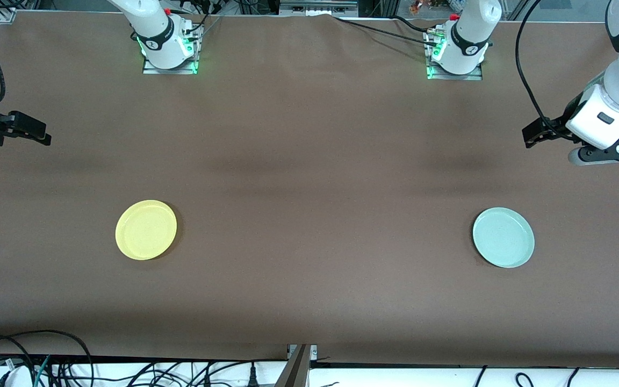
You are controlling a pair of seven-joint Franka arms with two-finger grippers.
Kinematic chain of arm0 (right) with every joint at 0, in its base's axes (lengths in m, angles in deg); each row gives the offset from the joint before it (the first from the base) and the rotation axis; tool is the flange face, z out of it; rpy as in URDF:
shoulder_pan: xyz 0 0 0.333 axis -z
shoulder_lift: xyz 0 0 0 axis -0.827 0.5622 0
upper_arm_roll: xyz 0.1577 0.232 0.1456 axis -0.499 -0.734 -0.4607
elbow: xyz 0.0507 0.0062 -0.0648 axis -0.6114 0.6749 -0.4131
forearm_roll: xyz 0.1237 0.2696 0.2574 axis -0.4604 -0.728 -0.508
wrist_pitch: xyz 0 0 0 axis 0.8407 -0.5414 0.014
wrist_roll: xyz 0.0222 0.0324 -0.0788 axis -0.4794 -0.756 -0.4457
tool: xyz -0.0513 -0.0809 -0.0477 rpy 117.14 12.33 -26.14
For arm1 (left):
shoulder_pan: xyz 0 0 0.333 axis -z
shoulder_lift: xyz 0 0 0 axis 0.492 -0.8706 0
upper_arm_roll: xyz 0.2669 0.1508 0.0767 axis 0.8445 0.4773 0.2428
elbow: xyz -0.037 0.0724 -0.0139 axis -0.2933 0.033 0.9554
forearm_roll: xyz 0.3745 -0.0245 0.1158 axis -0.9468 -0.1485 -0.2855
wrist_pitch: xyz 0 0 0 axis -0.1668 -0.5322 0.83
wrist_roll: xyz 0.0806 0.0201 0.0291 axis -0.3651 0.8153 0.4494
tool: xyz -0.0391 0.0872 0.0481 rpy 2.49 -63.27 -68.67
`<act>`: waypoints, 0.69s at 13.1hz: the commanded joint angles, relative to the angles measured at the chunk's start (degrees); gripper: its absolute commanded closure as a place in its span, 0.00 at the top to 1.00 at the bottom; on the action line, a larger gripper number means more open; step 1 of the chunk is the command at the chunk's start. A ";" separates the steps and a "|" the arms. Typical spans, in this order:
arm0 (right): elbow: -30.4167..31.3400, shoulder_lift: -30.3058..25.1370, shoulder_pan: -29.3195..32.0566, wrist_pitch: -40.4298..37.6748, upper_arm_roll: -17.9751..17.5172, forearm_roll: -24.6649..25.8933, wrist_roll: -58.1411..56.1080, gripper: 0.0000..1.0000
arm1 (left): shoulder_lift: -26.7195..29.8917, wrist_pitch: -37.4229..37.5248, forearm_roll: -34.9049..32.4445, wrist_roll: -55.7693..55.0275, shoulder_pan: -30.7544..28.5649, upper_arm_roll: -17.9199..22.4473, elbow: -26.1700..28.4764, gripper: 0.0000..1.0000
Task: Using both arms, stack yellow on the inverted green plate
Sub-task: 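Move the left gripper toward the pale green plate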
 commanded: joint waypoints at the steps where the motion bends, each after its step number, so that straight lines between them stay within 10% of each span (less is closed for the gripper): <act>1: 0.06 -0.34 0.20 0.14 -0.19 0.28 0.66 1.00 | -3.81 -0.59 -0.55 2.38 -2.99 -0.14 -1.76 1.00; 9: 0.06 -0.26 0.20 0.14 -0.19 0.28 0.66 1.00 | -9.17 -21.23 3.41 12.28 -10.62 -0.14 12.11 1.00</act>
